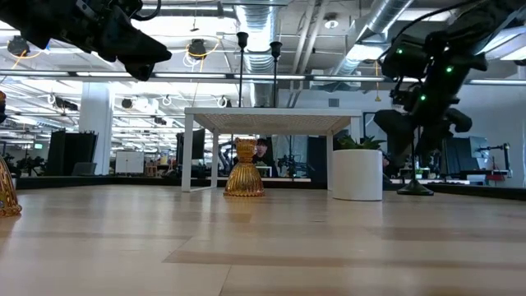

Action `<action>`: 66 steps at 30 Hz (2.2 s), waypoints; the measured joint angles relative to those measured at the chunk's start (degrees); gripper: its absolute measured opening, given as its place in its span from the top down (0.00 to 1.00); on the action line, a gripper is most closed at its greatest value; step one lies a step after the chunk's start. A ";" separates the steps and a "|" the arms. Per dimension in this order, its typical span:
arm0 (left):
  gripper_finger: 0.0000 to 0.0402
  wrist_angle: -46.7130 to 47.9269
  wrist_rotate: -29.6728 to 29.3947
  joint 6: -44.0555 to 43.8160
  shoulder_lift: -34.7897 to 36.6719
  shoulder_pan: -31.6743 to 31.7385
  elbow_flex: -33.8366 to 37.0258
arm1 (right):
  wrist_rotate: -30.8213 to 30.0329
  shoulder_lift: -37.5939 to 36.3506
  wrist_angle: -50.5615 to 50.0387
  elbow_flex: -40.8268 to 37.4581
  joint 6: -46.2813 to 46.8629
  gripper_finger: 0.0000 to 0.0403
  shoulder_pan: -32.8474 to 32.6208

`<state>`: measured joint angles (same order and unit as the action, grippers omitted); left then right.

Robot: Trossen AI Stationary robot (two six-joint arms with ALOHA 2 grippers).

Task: Pick & Place candle stick holders
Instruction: Put the black candle holder on the shelf

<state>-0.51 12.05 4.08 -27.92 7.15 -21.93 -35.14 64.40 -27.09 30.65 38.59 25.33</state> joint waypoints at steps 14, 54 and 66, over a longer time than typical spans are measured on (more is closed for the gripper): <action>0.81 0.00 0.00 0.00 0.00 -0.01 0.00 | -3.50 1.16 0.65 0.00 -1.44 0.73 1.61; 0.81 -0.04 0.02 -0.02 0.00 0.01 0.00 | 5.72 -1.51 -6.89 33.10 -29.36 1.00 -1.81; 0.81 -0.42 0.01 -0.02 0.02 -0.01 0.00 | 18.46 13.12 -6.45 45.61 -37.13 1.00 2.59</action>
<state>-0.93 12.06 4.05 -27.90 7.14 -21.93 -16.68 77.52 -33.54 76.26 1.46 27.92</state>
